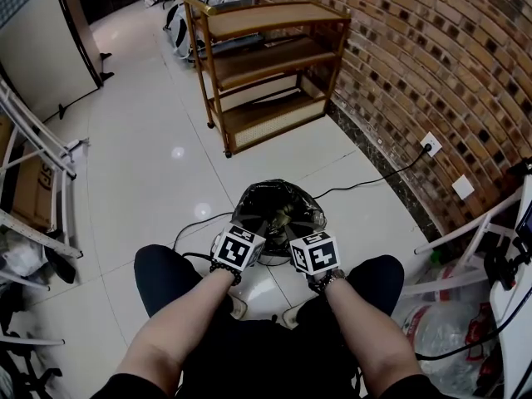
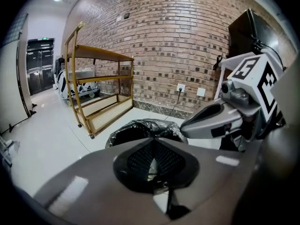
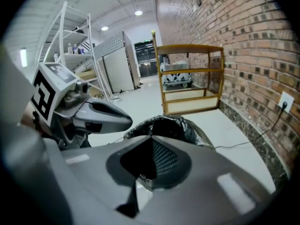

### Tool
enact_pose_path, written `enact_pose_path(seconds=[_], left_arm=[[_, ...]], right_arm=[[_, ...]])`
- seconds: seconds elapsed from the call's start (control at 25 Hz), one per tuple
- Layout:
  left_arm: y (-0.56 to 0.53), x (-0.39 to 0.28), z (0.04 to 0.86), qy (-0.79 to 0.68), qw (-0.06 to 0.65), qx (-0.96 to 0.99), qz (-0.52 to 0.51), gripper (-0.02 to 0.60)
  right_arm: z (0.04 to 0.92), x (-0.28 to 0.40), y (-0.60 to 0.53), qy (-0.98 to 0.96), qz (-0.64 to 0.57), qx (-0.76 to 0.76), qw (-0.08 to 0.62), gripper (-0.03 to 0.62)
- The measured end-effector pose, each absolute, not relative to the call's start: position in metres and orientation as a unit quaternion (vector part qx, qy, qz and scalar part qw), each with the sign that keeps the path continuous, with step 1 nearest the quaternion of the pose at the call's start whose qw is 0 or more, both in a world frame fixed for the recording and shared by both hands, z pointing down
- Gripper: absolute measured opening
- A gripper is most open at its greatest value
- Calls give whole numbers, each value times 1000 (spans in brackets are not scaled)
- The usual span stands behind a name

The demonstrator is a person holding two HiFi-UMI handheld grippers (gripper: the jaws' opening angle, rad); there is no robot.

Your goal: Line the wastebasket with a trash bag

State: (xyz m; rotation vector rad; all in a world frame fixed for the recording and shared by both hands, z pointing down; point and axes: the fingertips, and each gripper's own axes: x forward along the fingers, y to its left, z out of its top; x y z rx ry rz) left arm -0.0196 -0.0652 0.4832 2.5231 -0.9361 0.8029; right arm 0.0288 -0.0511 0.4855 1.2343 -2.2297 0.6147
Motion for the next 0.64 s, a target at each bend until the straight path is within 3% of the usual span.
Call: enact_pose_path(seconds=[0.64], left_arm=[[-60, -17, 480, -324, 160, 890, 278, 3]], right_arm=[[478, 27, -50, -822, 220, 461, 252, 2]])
